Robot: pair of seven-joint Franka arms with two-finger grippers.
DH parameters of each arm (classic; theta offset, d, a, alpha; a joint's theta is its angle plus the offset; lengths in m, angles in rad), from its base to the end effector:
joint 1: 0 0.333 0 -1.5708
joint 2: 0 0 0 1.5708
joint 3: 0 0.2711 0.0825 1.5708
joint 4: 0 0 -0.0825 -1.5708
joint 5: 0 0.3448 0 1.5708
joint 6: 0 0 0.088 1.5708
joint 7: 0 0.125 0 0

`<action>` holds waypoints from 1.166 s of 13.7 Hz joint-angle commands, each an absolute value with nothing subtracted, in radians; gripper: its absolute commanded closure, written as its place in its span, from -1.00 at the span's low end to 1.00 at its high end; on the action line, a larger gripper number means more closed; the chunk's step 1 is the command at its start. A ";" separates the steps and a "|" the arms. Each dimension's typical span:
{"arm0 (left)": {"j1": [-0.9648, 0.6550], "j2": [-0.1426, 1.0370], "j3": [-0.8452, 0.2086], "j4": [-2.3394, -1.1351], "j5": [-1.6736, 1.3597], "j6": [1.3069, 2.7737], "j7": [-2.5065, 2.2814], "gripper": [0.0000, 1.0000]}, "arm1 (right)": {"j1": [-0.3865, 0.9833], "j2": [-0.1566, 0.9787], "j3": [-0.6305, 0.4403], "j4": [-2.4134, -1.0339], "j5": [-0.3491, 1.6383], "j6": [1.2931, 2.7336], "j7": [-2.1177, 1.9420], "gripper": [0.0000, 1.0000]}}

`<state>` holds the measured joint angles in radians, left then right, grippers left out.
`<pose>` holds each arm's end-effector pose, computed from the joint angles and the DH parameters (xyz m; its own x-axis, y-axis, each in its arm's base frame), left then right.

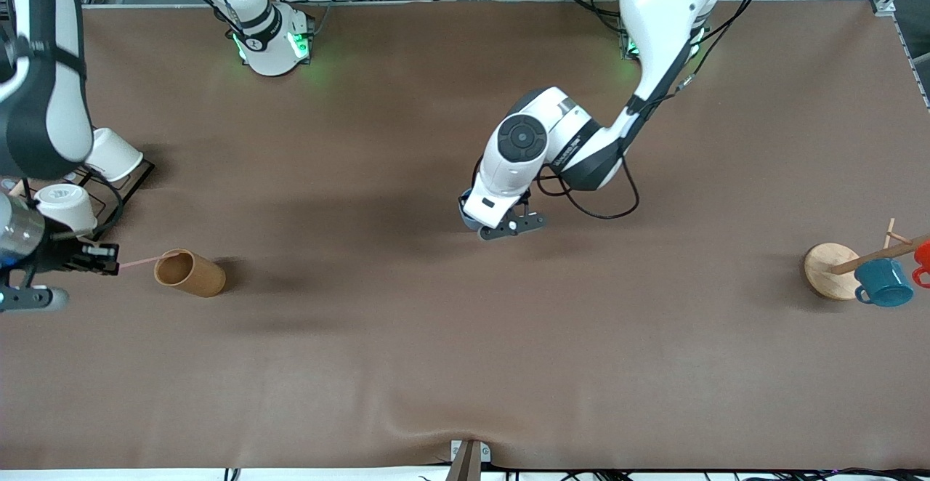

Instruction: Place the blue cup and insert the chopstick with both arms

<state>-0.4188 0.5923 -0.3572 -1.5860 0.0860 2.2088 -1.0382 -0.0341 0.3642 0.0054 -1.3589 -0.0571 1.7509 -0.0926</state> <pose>0.4802 -0.4288 0.2801 0.9608 0.2676 -0.0726 0.2748 -0.9539 0.1209 0.6180 -0.0243 0.4638 0.9970 0.0735 0.0224 0.0721 -0.9958 0.0568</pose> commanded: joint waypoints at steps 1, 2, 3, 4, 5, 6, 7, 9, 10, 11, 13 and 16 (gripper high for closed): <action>-0.352 0.447 -0.351 -1.571 0.089 2.093 -1.048 -1.00 | -0.029 0.298 0.060 -1.378 -0.054 1.727 -0.133 1.00; -0.322 0.407 -0.350 -1.551 0.089 2.044 -1.042 -1.00 | -0.029 0.276 0.090 -1.378 -0.054 1.729 -0.168 1.00; -0.283 0.376 -0.351 -1.534 0.090 1.999 -1.035 -1.00 | -0.029 0.267 0.128 -1.378 -0.054 1.730 -0.204 1.00; -0.244 0.342 -0.351 -1.517 0.091 1.955 -1.032 -1.00 | -0.029 0.267 0.171 -1.378 -0.054 1.735 -0.218 1.00; -0.214 0.313 -0.350 -1.505 0.091 1.912 -1.019 -1.00 | -0.029 0.267 0.223 -1.378 -0.055 1.741 -0.219 1.00; -0.174 0.286 -0.350 -1.500 0.091 1.882 -1.005 -1.00 | -0.028 0.268 0.276 -1.378 -0.057 1.749 -0.216 1.00; -0.131 0.258 -0.351 -1.499 0.091 1.864 -0.985 -1.00 | -0.017 0.273 0.323 -1.378 -0.057 1.778 -0.212 1.00; -0.050 0.212 -0.351 -1.497 0.091 1.820 -0.918 -1.00 | 0.073 0.279 0.356 -1.387 -0.061 1.845 -0.209 1.00; -0.016 0.192 -0.353 -1.497 0.091 1.797 -0.878 -1.00 | 0.136 0.288 0.356 -1.387 -0.070 1.862 -0.203 1.00; 0.010 0.169 -0.351 -1.497 0.089 1.772 -0.847 -1.00 | 0.182 0.304 0.356 -1.387 -0.069 1.897 -0.181 1.00; 0.055 0.135 -0.351 -1.499 0.089 1.732 -0.792 -1.00 | 0.256 0.330 0.356 -1.388 -0.066 1.937 -0.129 1.00; 0.103 0.101 -0.353 -1.499 0.084 1.695 -0.646 -1.00 | 0.357 0.377 0.356 -1.388 -0.066 2.002 -0.107 1.00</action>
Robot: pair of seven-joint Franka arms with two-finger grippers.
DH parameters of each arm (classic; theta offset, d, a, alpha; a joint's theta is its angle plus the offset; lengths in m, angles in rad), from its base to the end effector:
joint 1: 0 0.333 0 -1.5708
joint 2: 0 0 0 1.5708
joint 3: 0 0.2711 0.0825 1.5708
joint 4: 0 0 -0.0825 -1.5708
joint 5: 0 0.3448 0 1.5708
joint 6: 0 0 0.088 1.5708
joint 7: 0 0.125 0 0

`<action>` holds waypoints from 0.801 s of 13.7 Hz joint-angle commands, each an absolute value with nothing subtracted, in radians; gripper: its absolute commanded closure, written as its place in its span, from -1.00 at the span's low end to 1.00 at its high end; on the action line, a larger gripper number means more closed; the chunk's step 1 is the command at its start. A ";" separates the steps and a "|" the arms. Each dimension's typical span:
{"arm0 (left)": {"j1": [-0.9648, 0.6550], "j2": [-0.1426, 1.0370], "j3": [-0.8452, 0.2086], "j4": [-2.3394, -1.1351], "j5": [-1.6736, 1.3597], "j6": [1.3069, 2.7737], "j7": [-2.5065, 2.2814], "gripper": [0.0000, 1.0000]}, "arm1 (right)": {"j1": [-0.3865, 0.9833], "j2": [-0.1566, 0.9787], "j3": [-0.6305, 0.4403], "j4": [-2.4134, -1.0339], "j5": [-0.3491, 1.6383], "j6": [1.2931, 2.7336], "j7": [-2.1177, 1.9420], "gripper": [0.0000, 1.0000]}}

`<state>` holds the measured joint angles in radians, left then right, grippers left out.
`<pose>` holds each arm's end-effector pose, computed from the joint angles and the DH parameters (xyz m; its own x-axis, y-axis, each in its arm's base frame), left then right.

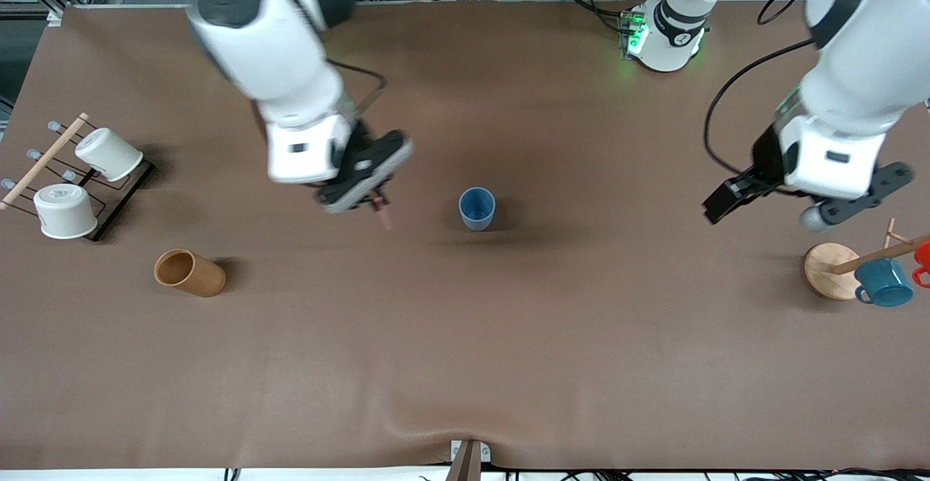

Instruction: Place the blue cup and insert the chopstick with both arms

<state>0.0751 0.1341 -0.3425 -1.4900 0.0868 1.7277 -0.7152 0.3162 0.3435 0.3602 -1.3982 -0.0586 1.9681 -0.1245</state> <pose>0.5509 -0.1296 0.5436 0.8963 0.4293 0.1112 0.4274 -0.9031 0.0412 0.5162 0.3680 0.4925 0.6891 0.6800 0.2504 0.7076 -0.7060 -0.0302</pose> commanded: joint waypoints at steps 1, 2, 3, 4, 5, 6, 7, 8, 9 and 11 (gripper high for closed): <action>0.116 0.095 -0.353 -1.497 0.089 1.671 -0.596 -1.00 | 0.385 0.393 0.356 -1.388 -0.067 2.019 -0.106 1.00; 0.120 0.086 -0.350 -1.499 0.081 1.648 -0.513 -1.00 | 0.406 0.402 0.356 -1.390 -0.066 2.040 -0.106 1.00; 0.115 0.063 -0.328 -1.502 0.084 1.628 -0.461 -1.00 | 0.428 0.409 0.356 -1.391 -0.066 2.051 -0.106 1.00; 0.106 0.054 -0.287 -1.505 0.077 1.600 -0.430 -1.00 | 0.445 0.423 0.356 -1.390 -0.069 2.054 -0.106 1.00; 0.094 0.043 -0.255 -1.505 0.072 1.565 -0.389 -1.00 | 0.462 0.428 0.354 -1.391 -0.069 2.065 -0.104 1.00; 0.080 0.029 -0.215 -1.508 0.071 1.543 -0.323 -1.00 | 0.469 0.434 0.354 -1.391 -0.069 2.072 -0.092 1.00; 0.063 0.014 -0.183 -1.515 0.068 1.528 -0.271 -1.00 | 0.485 0.440 0.354 -1.391 -0.069 2.072 -0.074 1.00; 0.057 0.003 -0.160 -1.529 0.051 1.516 -0.256 -1.00 | 0.501 0.442 0.354 -1.391 -0.071 2.075 -0.061 1.00; 0.052 -0.017 -0.141 -1.555 0.032 1.514 -0.252 -1.00 | 0.512 0.449 0.354 -1.391 -0.071 2.086 -0.049 1.00; 0.037 -0.044 -0.106 -1.598 0.018 1.537 -0.236 -1.00 | 0.529 0.456 0.351 -1.396 -0.074 2.102 -0.043 1.00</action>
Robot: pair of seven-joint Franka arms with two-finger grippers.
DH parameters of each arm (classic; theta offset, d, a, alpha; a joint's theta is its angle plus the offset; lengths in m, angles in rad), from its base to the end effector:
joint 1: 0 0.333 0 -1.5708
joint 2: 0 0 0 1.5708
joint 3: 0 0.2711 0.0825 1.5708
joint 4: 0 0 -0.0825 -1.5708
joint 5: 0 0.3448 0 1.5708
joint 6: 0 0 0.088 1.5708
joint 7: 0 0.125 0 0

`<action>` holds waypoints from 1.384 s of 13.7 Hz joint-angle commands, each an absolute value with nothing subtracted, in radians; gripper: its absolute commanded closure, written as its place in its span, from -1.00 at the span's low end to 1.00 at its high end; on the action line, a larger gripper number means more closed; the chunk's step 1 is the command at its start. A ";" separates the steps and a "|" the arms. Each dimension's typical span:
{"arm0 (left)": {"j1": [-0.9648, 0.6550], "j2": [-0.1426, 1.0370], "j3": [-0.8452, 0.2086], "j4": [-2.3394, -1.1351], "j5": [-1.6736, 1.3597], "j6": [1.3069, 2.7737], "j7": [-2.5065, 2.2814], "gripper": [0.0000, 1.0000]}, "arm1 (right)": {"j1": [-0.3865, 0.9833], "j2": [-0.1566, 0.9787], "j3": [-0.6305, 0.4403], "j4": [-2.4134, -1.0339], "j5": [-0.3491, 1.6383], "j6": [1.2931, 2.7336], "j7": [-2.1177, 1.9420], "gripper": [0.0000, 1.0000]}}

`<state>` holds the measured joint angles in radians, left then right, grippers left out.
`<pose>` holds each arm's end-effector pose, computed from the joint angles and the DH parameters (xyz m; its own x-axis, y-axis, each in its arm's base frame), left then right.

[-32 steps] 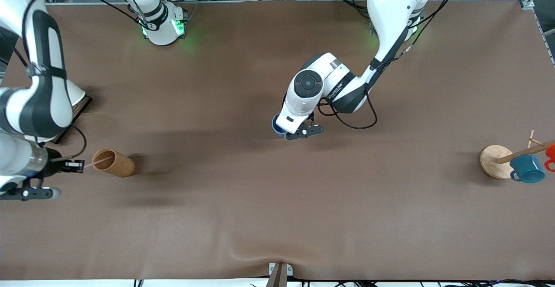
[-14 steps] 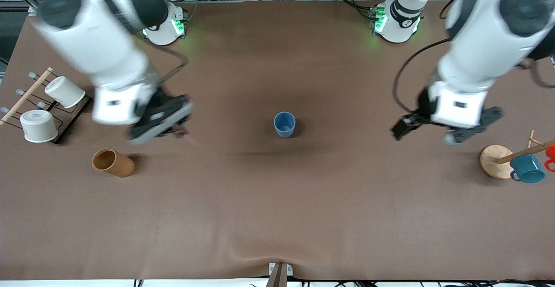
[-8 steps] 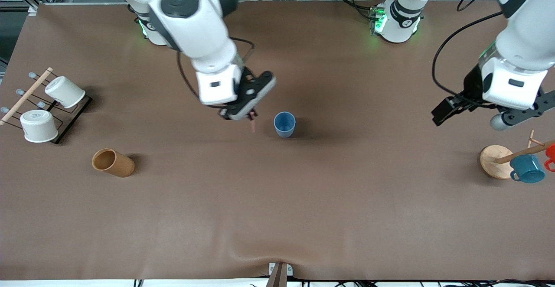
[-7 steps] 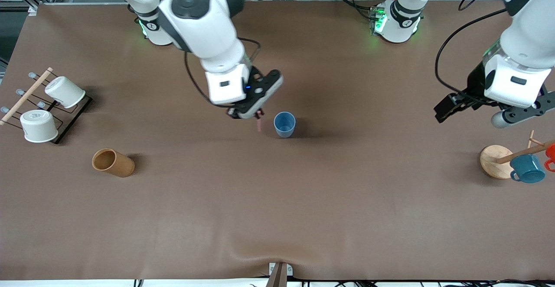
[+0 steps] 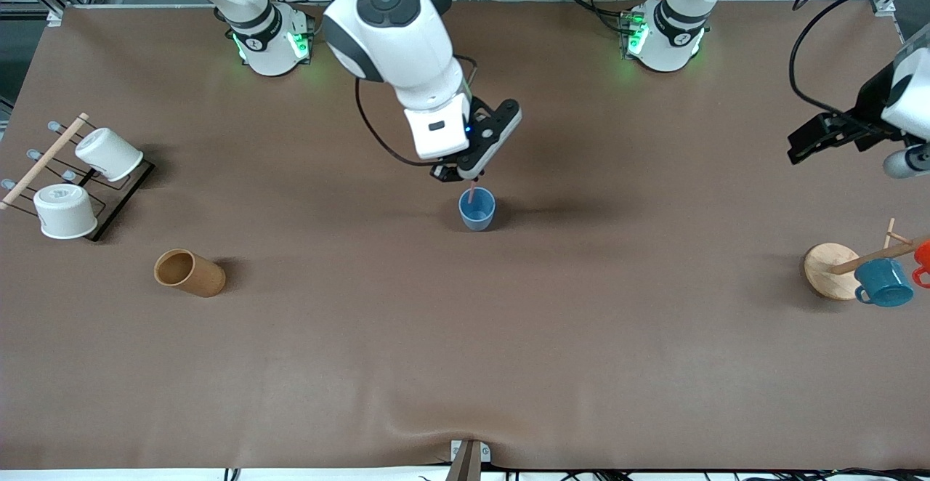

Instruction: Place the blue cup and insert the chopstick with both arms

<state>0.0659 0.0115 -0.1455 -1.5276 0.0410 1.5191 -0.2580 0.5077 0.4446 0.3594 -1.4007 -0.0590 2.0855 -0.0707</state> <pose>0.5119 -0.0351 0.5699 0.9837 0.1793 -0.0092 0.1788 -0.9829 -0.0431 0.4571 0.4738 0.4425 0.6014 0.7524 0.2688 0.7919 -0.6059 -0.0757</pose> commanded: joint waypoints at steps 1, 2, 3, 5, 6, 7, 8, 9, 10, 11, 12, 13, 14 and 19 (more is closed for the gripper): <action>0.026 -0.048 -0.086 -1.601 0.018 1.537 -0.223 -1.00 | 0.528 0.462 0.351 -1.400 -0.075 2.117 -0.043 1.00; 0.014 -0.058 -0.072 -1.612 0.017 1.537 -0.207 -1.00 | 0.528 0.468 0.351 -1.407 -0.086 2.132 -0.043 1.00; 0.009 -0.066 -0.065 -1.624 0.017 1.539 -0.204 -1.00 | 0.528 0.478 0.351 -1.411 -0.097 2.144 -0.043 1.00; 0.009 -0.058 -0.066 -1.614 0.017 1.543 -0.204 -1.00 | 0.529 0.505 0.350 -1.413 -0.104 2.169 -0.043 1.00; 0.012 -0.054 -0.075 -1.606 0.018 1.543 -0.206 -1.00 | 0.532 0.517 0.350 -1.413 -0.107 2.171 -0.043 1.00; 0.012 -0.048 -0.075 -1.598 0.018 1.548 -0.204 -1.00 | 0.534 0.528 0.350 -1.413 -0.124 2.171 -0.043 1.00; 0.012 -0.043 -0.075 -1.597 0.020 1.548 -0.204 -1.00 | 0.534 0.541 0.350 -1.414 -0.147 2.171 -0.043 1.00; 0.014 -0.040 -0.075 -1.595 0.020 1.548 -0.204 -1.00 | 0.535 0.555 0.350 -1.414 -0.169 2.171 -0.043 1.00; 0.014 -0.038 -0.075 -1.595 0.020 1.549 -0.204 -1.00 | 0.535 0.569 0.350 -1.414 -0.190 2.171 -0.043 1.00; 0.012 -0.034 -0.077 -1.591 0.017 1.549 -0.204 -1.00 | 0.534 0.577 0.350 -1.423 -0.195 2.174 -0.043 1.00; 0.012 -0.034 -0.077 -1.592 0.015 1.548 -0.203 -1.00 | 0.534 0.577 0.350 -1.431 -0.195 2.184 -0.041 0.81; 0.012 -0.034 -0.077 -1.591 0.015 1.546 -0.202 -1.00 | 0.532 0.578 0.350 -1.436 -0.195 2.186 -0.035 -0.26; 0.012 -0.035 -0.078 -1.591 0.015 1.546 -0.202 -1.00 | 0.532 0.578 0.348 -1.434 -0.195 2.186 -0.016 -0.99; 0.012 -0.044 -0.078 -1.591 0.014 1.543 -0.199 -1.00 | 0.526 0.531 0.348 -1.434 -0.193 2.137 0.011 -1.00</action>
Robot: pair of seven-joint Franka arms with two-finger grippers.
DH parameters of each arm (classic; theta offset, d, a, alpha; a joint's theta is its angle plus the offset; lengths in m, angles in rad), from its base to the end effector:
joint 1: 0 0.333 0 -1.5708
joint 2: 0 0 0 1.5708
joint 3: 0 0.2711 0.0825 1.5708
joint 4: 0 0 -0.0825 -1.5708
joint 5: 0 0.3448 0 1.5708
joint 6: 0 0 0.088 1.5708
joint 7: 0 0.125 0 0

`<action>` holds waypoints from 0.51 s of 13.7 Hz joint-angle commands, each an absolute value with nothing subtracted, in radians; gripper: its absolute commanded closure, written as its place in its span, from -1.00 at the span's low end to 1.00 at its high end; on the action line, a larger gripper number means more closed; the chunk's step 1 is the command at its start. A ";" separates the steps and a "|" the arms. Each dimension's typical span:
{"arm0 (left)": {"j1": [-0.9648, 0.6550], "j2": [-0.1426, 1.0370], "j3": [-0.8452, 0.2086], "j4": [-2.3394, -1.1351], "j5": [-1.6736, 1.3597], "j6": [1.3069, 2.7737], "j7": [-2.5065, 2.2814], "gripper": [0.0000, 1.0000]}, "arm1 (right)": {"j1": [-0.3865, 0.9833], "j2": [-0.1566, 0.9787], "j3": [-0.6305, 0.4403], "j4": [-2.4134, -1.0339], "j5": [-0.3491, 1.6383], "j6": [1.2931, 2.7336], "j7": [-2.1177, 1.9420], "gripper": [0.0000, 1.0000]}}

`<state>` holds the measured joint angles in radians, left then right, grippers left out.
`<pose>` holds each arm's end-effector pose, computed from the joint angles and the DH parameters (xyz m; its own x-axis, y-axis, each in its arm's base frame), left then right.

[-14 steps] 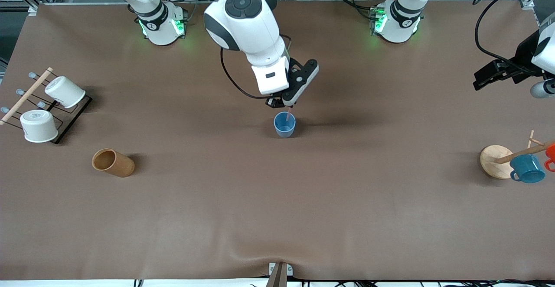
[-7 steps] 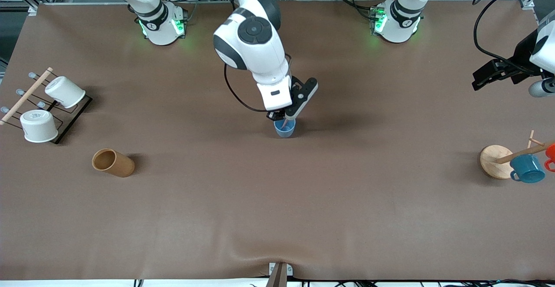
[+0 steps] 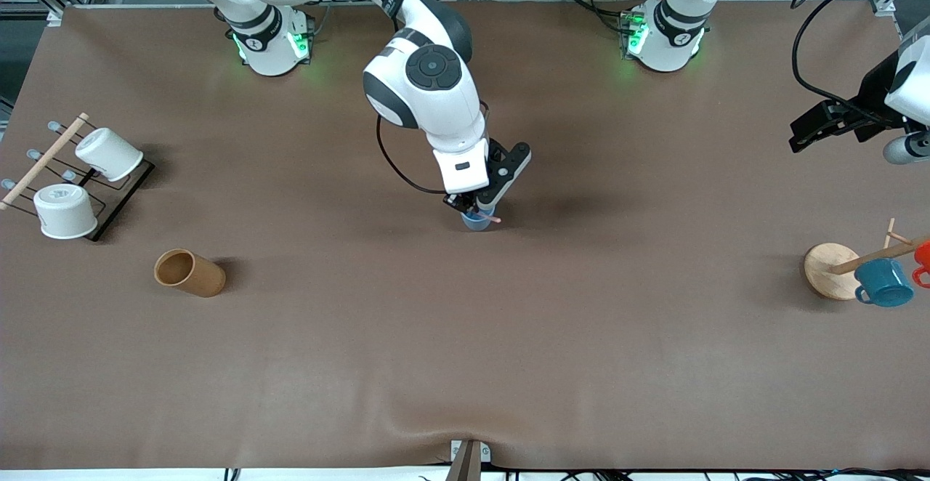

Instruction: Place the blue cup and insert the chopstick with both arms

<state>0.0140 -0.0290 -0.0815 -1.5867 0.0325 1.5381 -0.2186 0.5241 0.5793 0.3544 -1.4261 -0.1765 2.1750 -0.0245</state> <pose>0.5029 -0.0304 0.5667 0.9884 0.1515 -0.0116 0.1510 -0.9878 -0.0383 0.4667 0.4847 0.3541 0.5985 0.7743 0.2053 0.7940 -0.6074 -0.0236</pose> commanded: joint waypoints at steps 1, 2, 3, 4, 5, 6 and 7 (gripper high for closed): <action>0.012 -0.044 -0.078 -1.589 0.012 1.543 -0.199 -1.00 | 0.517 0.502 0.348 -1.431 -0.193 2.102 0.024 -1.00; 0.012 -0.044 -0.078 -1.589 0.011 1.543 -0.198 -1.00 | 0.503 0.465 0.347 -1.425 -0.193 2.070 0.034 -1.00; 0.014 -0.044 -0.078 -1.589 -0.003 1.543 -0.199 -1.00 | 0.470 0.433 0.345 -1.427 -0.193 2.034 0.043 -1.00; 0.014 -0.043 -0.077 -1.589 -0.014 1.543 -0.199 -1.00 | 0.427 0.410 0.345 -1.427 -0.193 1.990 0.048 -1.00; 0.017 -0.044 -0.077 -1.591 -0.014 1.543 -0.199 -1.00 | 0.372 0.391 0.347 -1.427 -0.193 1.958 0.048 -1.00; 0.017 -0.044 -0.077 -1.591 -0.015 1.543 -0.199 -1.00 | 0.310 0.365 0.347 -1.430 -0.193 1.922 0.048 -1.00; 0.017 -0.043 -0.077 -1.591 -0.015 1.543 -0.199 -1.00 | 0.238 0.335 0.347 -1.434 -0.193 1.880 0.048 -1.00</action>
